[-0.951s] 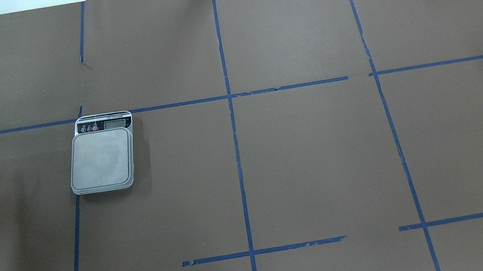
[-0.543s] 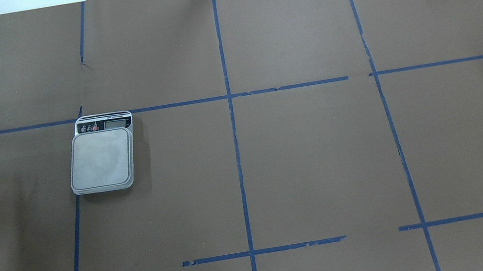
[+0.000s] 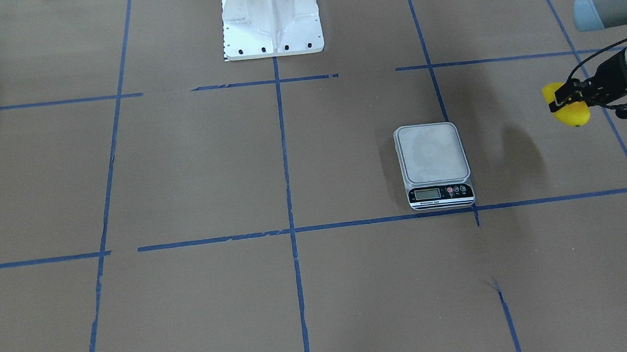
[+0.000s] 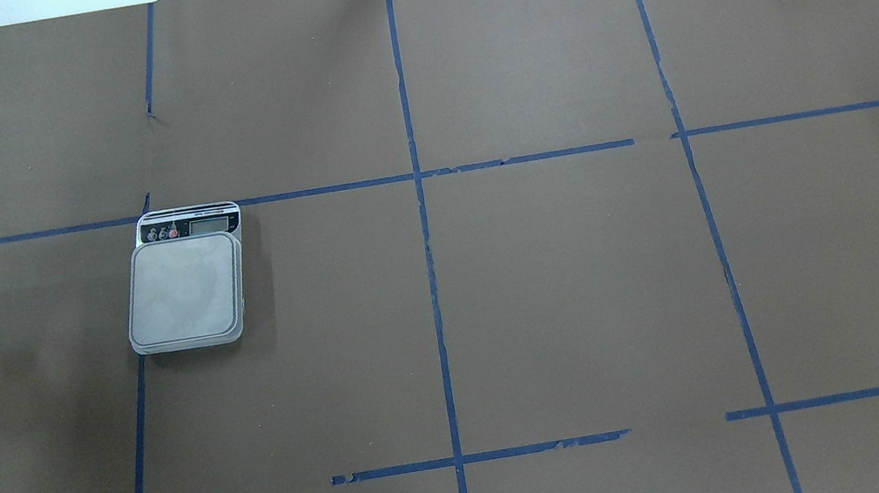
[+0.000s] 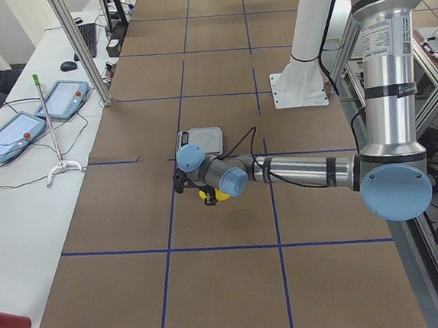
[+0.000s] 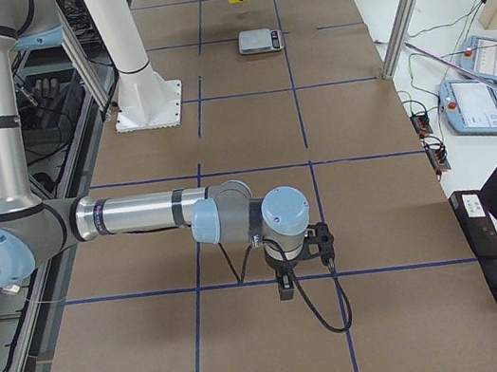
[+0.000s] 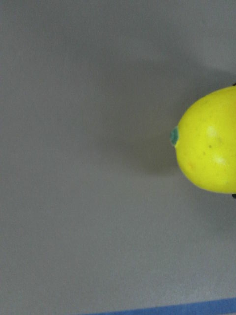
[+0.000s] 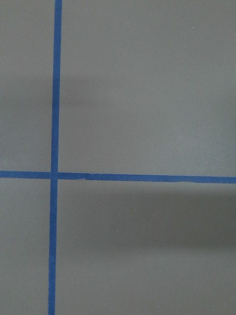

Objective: Weigh mango
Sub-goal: 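Lift the mango with the left gripper and carry it over the scale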

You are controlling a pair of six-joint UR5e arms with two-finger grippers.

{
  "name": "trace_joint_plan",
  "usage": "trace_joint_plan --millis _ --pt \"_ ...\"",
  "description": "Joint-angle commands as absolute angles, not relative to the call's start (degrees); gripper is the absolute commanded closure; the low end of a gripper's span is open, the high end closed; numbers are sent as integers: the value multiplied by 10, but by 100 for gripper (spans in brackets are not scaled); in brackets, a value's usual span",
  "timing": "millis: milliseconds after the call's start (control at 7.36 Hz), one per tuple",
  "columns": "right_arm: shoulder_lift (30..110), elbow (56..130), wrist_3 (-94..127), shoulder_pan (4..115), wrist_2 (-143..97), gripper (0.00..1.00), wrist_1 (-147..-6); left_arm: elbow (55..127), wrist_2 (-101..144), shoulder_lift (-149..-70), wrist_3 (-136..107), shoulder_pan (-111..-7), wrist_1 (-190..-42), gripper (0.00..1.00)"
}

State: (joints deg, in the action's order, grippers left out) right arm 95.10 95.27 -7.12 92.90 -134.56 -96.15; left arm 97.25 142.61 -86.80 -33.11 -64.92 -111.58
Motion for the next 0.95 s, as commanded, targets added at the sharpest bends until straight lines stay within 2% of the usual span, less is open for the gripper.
trace_joint_plan --millis 0,272,543,815 --pt "951 953 -71 929 -1346 0 -962 1011 1403 -935 -441 -632 -1116 100" --pt "950 953 -71 929 -1346 0 -962 998 1356 -1030 -581 -528 -1113 100" --pt "951 954 -71 929 -1346 0 -962 985 1350 -1069 -601 -511 -1106 100" --pt "951 953 -71 929 -1346 0 -962 942 1344 -1096 -597 -493 -1084 100"
